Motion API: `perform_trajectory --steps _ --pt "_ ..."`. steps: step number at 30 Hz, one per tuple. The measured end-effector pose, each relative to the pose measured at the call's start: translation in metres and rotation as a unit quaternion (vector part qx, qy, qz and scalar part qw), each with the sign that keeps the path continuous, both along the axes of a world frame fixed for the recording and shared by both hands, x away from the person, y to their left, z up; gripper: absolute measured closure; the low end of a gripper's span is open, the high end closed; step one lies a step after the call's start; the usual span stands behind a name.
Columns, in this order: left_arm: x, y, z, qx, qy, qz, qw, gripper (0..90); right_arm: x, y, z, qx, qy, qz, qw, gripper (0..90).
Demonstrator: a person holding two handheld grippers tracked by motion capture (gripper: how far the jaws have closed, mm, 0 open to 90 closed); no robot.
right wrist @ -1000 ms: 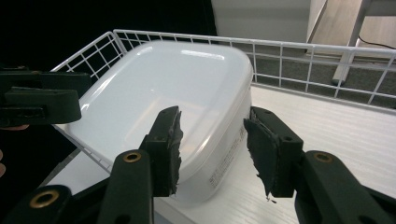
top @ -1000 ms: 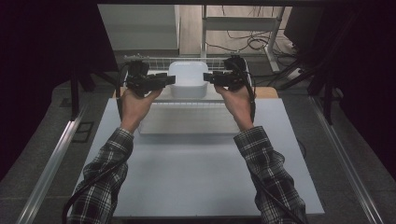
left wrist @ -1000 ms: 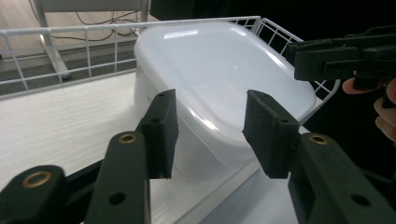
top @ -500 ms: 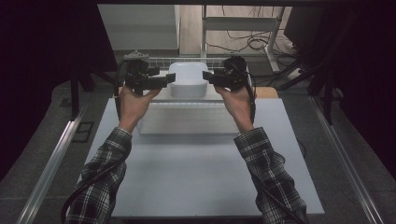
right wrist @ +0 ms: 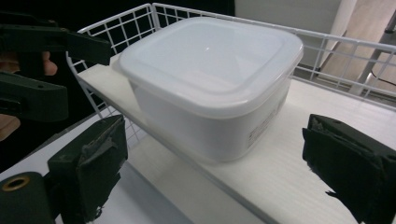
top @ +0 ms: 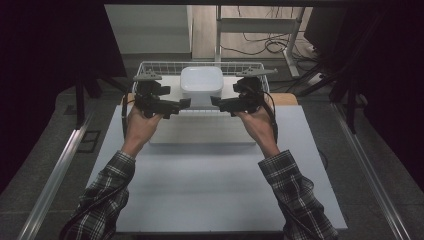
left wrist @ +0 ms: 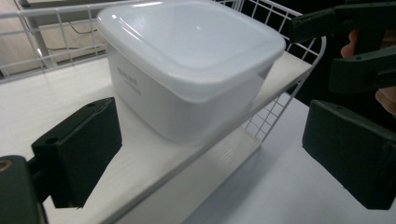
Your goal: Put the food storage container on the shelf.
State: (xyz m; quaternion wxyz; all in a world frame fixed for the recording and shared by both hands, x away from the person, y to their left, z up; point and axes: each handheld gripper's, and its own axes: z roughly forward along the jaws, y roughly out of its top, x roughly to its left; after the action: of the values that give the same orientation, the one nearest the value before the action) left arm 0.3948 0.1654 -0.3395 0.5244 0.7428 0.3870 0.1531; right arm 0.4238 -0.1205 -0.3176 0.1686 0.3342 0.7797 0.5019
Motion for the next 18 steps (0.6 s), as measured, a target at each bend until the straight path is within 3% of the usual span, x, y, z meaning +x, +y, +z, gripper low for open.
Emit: perform_trajectory --steps 3,8,18 --pt "-0.003 0.000 -0.004 0.002 -0.001 -0.006 1.0000 4.4 -0.003 -0.001 -0.003 0.002 0.000 0.006 1.0000 5.2" --pt "-0.010 0.000 -0.014 0.006 -0.001 -0.010 0.9999 4.4 -0.010 -0.001 -0.011 -0.015 -0.006 0.010 0.9998 3.5" --pt "-0.031 -0.002 -0.029 0.016 -0.020 -0.024 0.9994 4.3 -0.022 -0.007 -0.024 -0.015 -0.003 0.025 0.9996 3.2"
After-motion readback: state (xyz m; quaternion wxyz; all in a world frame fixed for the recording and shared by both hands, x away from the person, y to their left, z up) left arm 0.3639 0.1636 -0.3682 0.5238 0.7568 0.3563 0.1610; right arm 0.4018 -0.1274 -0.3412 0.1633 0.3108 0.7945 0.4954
